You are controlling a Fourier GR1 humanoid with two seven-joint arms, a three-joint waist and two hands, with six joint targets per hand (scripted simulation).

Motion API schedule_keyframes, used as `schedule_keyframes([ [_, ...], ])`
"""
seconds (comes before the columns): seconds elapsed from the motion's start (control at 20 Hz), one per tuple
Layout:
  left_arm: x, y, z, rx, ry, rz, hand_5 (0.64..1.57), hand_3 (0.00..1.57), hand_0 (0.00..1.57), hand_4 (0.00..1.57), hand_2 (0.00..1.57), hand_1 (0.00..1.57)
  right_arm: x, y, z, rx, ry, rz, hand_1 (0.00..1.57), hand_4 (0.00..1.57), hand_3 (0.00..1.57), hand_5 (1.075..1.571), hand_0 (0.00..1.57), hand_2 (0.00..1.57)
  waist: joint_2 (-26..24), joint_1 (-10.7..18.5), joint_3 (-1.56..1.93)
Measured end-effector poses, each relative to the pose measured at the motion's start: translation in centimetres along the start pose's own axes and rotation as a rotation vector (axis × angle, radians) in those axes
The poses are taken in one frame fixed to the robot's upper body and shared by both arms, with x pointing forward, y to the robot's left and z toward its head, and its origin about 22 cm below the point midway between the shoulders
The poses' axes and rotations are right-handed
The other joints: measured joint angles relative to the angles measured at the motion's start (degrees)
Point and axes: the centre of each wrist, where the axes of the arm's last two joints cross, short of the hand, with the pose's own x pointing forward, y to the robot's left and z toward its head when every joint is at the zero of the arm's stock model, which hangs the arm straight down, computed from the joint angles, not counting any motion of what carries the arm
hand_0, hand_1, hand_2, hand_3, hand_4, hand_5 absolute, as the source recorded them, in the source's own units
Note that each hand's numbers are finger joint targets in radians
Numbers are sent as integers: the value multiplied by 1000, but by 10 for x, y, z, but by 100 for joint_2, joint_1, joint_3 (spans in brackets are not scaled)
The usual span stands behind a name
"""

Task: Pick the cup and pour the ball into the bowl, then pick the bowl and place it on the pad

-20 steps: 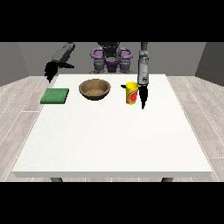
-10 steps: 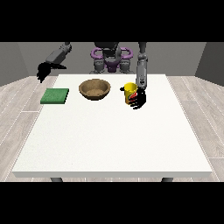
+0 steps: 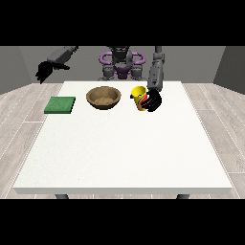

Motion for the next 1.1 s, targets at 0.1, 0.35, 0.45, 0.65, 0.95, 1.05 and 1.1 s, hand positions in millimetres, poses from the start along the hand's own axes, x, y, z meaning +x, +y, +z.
schedule_keyframes([
  [0.1, 2, -6, 5, -34, -6, -102, 1555, 1571, 1357, 1012, 1571, 1357, -11, -1, 5, -6, 48, -8, 0, 253, 318, 1567, 0, 256, -292, 23, -3],
  [0.35, 21, -40, 14, -131, -51, -311, 1562, 1571, 1325, 908, 1571, 1325, -33, -3, 15, -11, 152, -25, 0, 431, 292, 1565, 0, 111, -903, 13, 5],
  [0.45, 34, -59, 20, -181, -72, -372, 1562, 1571, 1325, 908, 1571, 1325, -43, -6, 22, -25, 192, -34, 0, 502, 276, 1564, 0, 108, -1128, 81, 4],
  [0.65, 70, -101, 33, -289, -105, -457, 1562, 1571, 1325, 908, 1571, 1325, -57, -25, 42, -71, 255, -37, 0, 663, 192, 1547, 0, 132, -1491, 352, -7],
  [0.95, 127, -140, 38, -408, -208, -620, 1570, 1571, 581, 736, 1571, 581, -72, -40, 61, -118, 317, -40, 0, 719, 243, 1541, 0, 92, -1825, 555, -17],
  [1.05, 145, -148, 37, -448, -273, -692, 1571, 1571, 543, 758, 1571, 543, -77, -45, 69, -134, 339, -37, 0, 730, 266, 1540, 0, 158, -1958, 656, -16],
  [1.1, 152, -151, 37, -472, -306, -736, 1569, 1571, 681, 782, 1571, 681, -79, -43, 69, -136, 353, -37, 0, 730, 326, 1540, 0, 171, -2032, 685, -17],
])
